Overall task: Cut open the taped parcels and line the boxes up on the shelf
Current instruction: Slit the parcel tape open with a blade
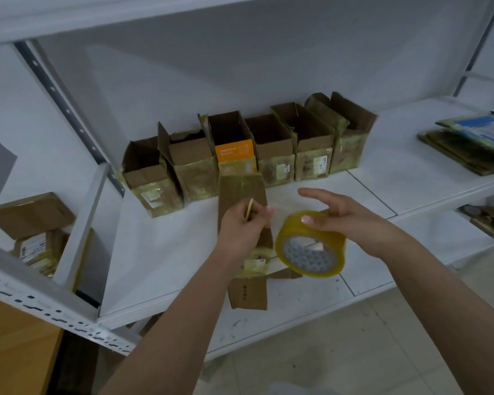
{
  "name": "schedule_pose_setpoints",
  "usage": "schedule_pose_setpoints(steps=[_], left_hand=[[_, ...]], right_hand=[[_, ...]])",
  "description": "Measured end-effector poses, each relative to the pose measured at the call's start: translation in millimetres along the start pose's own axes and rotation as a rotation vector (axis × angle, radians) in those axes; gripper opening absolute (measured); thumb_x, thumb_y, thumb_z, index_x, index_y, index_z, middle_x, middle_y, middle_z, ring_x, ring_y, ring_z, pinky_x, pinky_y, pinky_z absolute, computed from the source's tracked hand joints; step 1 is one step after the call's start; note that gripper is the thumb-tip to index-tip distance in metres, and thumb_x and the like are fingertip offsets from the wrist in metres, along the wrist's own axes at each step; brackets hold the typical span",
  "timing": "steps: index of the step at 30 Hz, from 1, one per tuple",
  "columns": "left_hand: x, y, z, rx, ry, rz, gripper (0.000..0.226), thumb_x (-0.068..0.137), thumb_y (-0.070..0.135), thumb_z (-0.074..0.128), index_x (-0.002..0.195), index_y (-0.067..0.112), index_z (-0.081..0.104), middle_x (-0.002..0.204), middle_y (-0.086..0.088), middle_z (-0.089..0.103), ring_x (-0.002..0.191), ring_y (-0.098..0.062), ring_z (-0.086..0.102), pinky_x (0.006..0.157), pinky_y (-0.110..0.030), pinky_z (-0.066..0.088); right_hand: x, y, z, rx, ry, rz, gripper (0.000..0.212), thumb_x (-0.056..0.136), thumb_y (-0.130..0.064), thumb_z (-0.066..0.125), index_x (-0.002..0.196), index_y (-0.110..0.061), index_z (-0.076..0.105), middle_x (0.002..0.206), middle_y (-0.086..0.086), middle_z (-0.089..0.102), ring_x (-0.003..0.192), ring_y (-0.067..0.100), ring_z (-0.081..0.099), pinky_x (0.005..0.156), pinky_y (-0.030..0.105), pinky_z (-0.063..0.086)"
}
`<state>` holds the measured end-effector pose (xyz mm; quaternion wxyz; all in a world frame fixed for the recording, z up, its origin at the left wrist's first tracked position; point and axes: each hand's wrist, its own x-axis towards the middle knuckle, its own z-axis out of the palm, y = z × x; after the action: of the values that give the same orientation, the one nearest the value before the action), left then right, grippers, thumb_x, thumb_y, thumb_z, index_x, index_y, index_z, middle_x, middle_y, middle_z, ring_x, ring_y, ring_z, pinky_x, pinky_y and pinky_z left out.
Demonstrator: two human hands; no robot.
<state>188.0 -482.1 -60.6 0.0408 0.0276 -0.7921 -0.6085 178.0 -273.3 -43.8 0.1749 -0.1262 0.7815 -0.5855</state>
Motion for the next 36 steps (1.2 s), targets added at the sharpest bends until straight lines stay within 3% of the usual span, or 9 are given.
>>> schedule_pose_setpoints(steps=[4, 7, 14, 22, 26, 28, 31, 34, 36], left_hand=[[0, -13, -11, -0.047, 0.065, -0.009, 0.032, 0.093, 0.03, 0.065, 0.067, 0.019, 0.05, 0.052, 0.014, 0.054, 0.061, -0.007, 0.055, 0.078, -0.033, 0.05], [-1, -19, -17, -0.155, 0.079, -0.011, 0.031, 0.093, 0.024, 0.065, 0.07, 0.015, 0.047, 0.051, 0.015, 0.052, 0.056, -0.001, 0.057, 0.086, -0.038, 0.055], [-1, -22, -30, -0.362, 0.119, 0.027, 0.034, 0.09, 0.01, 0.068, 0.059, 0.017, 0.055, 0.058, -0.005, 0.051, 0.07, -0.026, 0.06, 0.076, -0.035, 0.056], [-8, -22, -38, -0.51, 0.162, 0.026, 0.03, 0.092, 0.003, 0.061, 0.066, 0.01, 0.048, 0.059, -0.014, 0.05, 0.07, -0.032, 0.057, 0.079, -0.052, 0.053], [-9, -25, -37, -0.536, 0.19, 0.038, 0.032, 0.095, -0.001, 0.054, 0.067, 0.008, 0.042, 0.047, 0.004, 0.048, 0.048, -0.012, 0.055, 0.062, -0.032, 0.054], [-10, -24, -40, -0.505, 0.224, 0.039, 0.031, 0.094, 0.0, 0.057, 0.066, 0.009, 0.045, 0.048, -0.001, 0.05, 0.05, -0.017, 0.056, 0.061, -0.033, 0.052], [-12, -22, -49, -0.397, 0.255, 0.102, 0.028, 0.092, 0.006, 0.063, 0.068, 0.006, 0.049, 0.058, -0.027, 0.048, 0.061, -0.03, 0.055, 0.074, -0.047, 0.056], [-19, -31, -62, -0.196, 0.296, 0.115, 0.033, 0.09, 0.014, 0.068, 0.064, 0.014, 0.05, 0.055, -0.009, 0.048, 0.064, -0.041, 0.055, 0.079, -0.043, 0.058], [-28, -40, -68, -0.086, 0.318, 0.095, 0.033, 0.09, 0.02, 0.069, 0.065, 0.011, 0.05, 0.055, -0.001, 0.046, 0.067, -0.043, 0.056, 0.077, -0.045, 0.06]], right_hand=[[-6, 12, -12, 0.164, -0.043, -0.075, 0.045, 0.076, -0.04, 0.066, 0.121, -0.038, 0.066, 0.1, 0.002, 0.072, 0.093, 0.018, 0.069, 0.073, 0.024, 0.055], [-2, 16, -11, -0.105, -0.149, -0.017, 0.04, 0.082, -0.04, 0.069, 0.121, -0.043, 0.062, 0.102, -0.007, 0.071, 0.092, 0.013, 0.069, 0.076, 0.024, 0.055], [16, 8, 1, -0.322, -0.405, 0.037, 0.049, 0.089, -0.044, 0.064, 0.13, -0.061, 0.044, 0.128, -0.037, 0.046, 0.108, -0.009, 0.054, 0.08, 0.01, 0.046], [37, 3, 16, -0.367, -0.524, 0.035, 0.052, 0.099, -0.025, 0.057, 0.127, -0.065, 0.039, 0.11, -0.053, 0.05, 0.104, -0.029, 0.047, 0.084, 0.0, 0.041], [47, 0, 25, -0.409, -0.531, 0.01, 0.054, 0.097, -0.026, 0.059, 0.134, -0.058, 0.035, 0.134, -0.035, 0.047, 0.12, -0.012, 0.049, 0.102, 0.014, 0.04], [51, -2, 26, -0.437, -0.528, 0.028, 0.052, 0.096, -0.028, 0.059, 0.133, -0.058, 0.037, 0.13, -0.033, 0.048, 0.117, -0.008, 0.05, 0.102, 0.019, 0.041], [54, -5, 25, -0.459, -0.493, 0.048, 0.047, 0.096, -0.03, 0.06, 0.134, -0.051, 0.043, 0.113, -0.037, 0.054, 0.103, -0.014, 0.055, 0.089, 0.009, 0.043], [55, -11, 24, -0.509, -0.443, 0.017, 0.038, 0.094, -0.033, 0.062, 0.123, -0.055, 0.049, 0.119, -0.034, 0.052, 0.099, -0.021, 0.051, 0.081, 0.0, 0.039], [56, -13, 25, -0.556, -0.42, 0.001, 0.039, 0.093, -0.035, 0.063, 0.126, -0.053, 0.052, 0.128, -0.027, 0.052, 0.106, -0.015, 0.051, 0.084, 0.0, 0.038]])
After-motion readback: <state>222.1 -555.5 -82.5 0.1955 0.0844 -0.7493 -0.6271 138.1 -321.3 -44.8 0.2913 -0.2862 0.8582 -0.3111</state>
